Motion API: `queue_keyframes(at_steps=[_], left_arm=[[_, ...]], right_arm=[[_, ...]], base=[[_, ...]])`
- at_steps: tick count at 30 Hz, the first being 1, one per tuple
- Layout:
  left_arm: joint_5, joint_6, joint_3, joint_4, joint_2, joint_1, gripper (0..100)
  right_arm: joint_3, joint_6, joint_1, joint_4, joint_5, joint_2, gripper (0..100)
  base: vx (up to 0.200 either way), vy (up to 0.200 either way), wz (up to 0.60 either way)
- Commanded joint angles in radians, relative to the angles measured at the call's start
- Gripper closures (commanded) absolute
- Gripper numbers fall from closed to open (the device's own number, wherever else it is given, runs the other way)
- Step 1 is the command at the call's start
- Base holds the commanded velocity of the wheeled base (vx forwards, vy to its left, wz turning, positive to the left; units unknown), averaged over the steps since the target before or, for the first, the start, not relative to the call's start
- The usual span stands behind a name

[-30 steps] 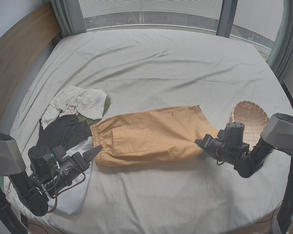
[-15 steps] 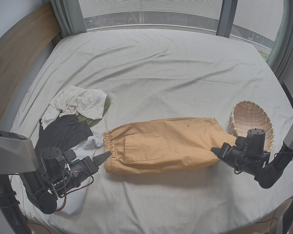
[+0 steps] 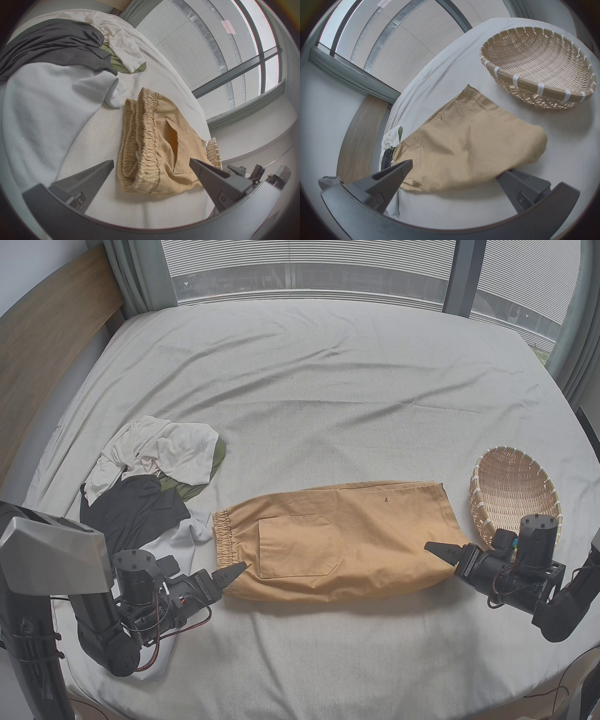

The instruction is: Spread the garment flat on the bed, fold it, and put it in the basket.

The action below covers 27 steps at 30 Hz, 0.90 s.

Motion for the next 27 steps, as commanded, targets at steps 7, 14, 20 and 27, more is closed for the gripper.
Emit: queue_keyframes(at_steps=[7, 14, 20, 27], left_arm=[[0.004, 0.013, -0.09, 0.001, 0.093, 0.005, 0], [0.004, 0.013, -0.155, 0.002, 0.113, 0.005, 0], [0.004, 0.008, -0.202, 0.001, 0.136, 0.01, 0], [0.004, 0.007, -0.234, 0.002, 0.138, 0.01, 0]], right_arm=[[0.137, -0.003, 0.003, 0.01, 0.003, -0.292, 0], [0.152, -0.003, 0.003, 0.009, 0.004, -0.344, 0], [0.152, -0.003, 0.004, 0.009, 0.006, -0.365, 0], [0.149, -0.003, 0.004, 0.009, 0.006, -0.365, 0]], base=[[0.0, 0.0, 0.0], [0.0, 0.0, 0.0], [0.0, 0.0, 0.0], [0.0, 0.0, 0.0]])
